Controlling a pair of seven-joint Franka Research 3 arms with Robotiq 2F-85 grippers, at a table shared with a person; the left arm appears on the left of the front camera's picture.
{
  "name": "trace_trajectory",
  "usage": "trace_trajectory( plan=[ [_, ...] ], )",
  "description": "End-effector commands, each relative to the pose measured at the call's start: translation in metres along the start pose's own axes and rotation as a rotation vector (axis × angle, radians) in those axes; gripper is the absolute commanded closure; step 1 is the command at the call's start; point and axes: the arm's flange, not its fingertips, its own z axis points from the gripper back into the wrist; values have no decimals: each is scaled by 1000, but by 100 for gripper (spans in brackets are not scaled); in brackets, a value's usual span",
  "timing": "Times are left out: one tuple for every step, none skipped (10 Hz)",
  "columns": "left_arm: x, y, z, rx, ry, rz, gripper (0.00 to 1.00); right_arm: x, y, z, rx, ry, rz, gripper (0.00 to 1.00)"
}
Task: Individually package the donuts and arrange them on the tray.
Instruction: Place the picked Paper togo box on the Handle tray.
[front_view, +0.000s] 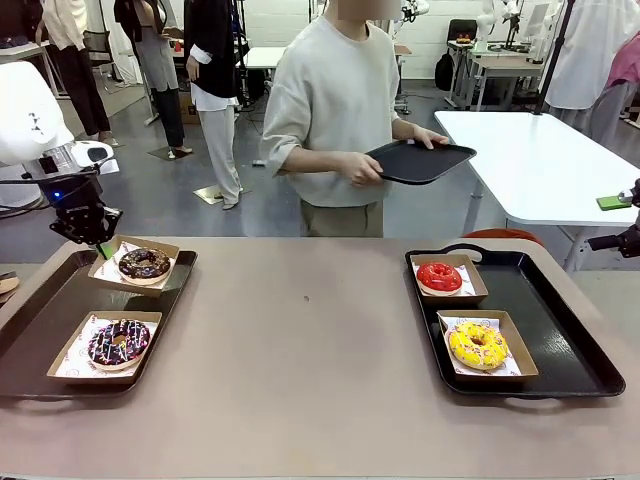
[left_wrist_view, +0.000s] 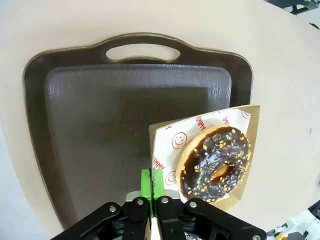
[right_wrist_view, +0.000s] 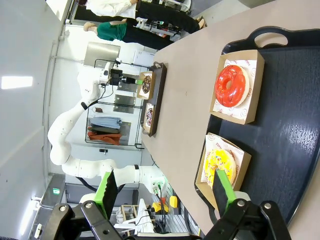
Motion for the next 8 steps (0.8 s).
trace_trajectory(
  plan=[
    [8, -7, -1, 16, -9, 14, 99, -1, 1, 0, 9, 4, 6, 0],
    [7, -5, -8, 22, -4, 21, 99, -1, 1, 0, 9, 4, 6, 0],
    [11, -3, -12, 21, 8, 20, 99, -1, 1, 0, 9, 4, 6, 0],
    [11, -3, -17, 24, 13, 18, 99, -1, 1, 0, 9, 4, 6, 0],
    [14, -4, -19, 35, 16, 13, 99, -1, 1, 0, 9, 4, 6, 0],
    [16, -5, -22, 48, 21, 12, 99, -1, 1, 0, 9, 4, 6, 0],
    [17, -7, -24, 65, 21, 8, 99, -1, 1, 0, 9, 4, 6, 0],
    [20, -10, -23, 77, 23, 1, 99, -1, 1, 0, 9, 4, 6, 0]
  ],
)
